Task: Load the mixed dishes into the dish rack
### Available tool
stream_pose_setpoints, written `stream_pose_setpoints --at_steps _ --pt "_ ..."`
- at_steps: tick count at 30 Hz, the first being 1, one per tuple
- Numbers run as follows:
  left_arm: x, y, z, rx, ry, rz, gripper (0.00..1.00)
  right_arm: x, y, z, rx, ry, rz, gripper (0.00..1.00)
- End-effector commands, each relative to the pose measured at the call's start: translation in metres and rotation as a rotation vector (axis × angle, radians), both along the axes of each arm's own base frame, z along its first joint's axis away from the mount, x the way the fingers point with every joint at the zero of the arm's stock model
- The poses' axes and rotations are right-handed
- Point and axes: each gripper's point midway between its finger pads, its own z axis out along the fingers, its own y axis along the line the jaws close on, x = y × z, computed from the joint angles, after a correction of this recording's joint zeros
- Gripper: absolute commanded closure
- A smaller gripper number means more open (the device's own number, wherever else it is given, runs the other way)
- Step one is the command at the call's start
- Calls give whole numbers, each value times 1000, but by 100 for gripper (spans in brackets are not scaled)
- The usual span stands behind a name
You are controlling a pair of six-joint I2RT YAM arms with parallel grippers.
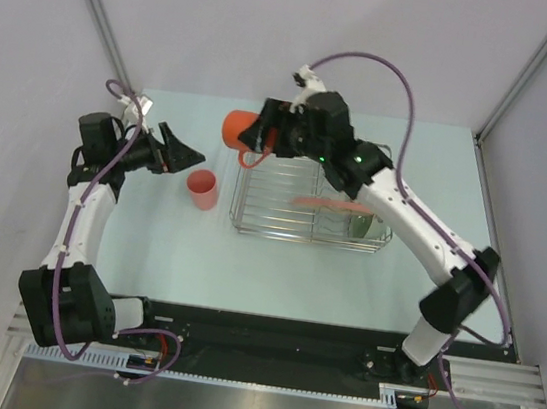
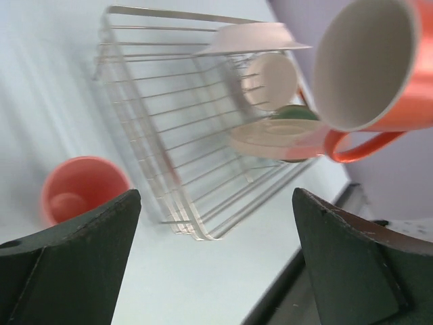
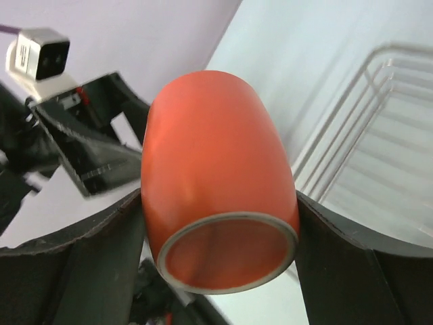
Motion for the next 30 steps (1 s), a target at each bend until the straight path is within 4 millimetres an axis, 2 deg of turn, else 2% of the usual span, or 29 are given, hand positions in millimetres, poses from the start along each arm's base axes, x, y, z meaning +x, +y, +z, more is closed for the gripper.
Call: stream_pose_setpoints --at_steps 1,2,3,4,5,6,7,17,25,26,30 --pt "20 31 -10 221 -99 128 3 28 -5 -28 -412 -88 -125 100" --pt "20 33 -13 243 -111 129 3 32 -4 -33 -476 -107 -170 100" --pt "20 34 -17 254 -110 133 4 39 -1 -72 -606 -70 -162 100" --pt "21 37 -19 271 -112 147 4 46 4 -50 -585 -113 -190 100" --pt "22 37 -21 277 -116 148 4 50 3 -54 -623 -121 -218 100" --pt "21 38 -24 280 -114 146 4 56 6 -78 -697 -103 -217 100" --pt "21 39 -25 288 -113 152 4 61 6 -70 -694 -125 -239 100" --pt "25 40 -36 290 -97 149 5 89 -5 -129 -823 -84 -278 100" --pt "23 41 -43 295 -90 147 5 111 -12 -151 -816 -53 -276 100" --pt "23 41 -45 296 -87 150 5 113 -11 -160 -826 -42 -269 100" --pt "24 41 -48 296 -83 150 5 123 -11 -174 -828 -29 -260 100"
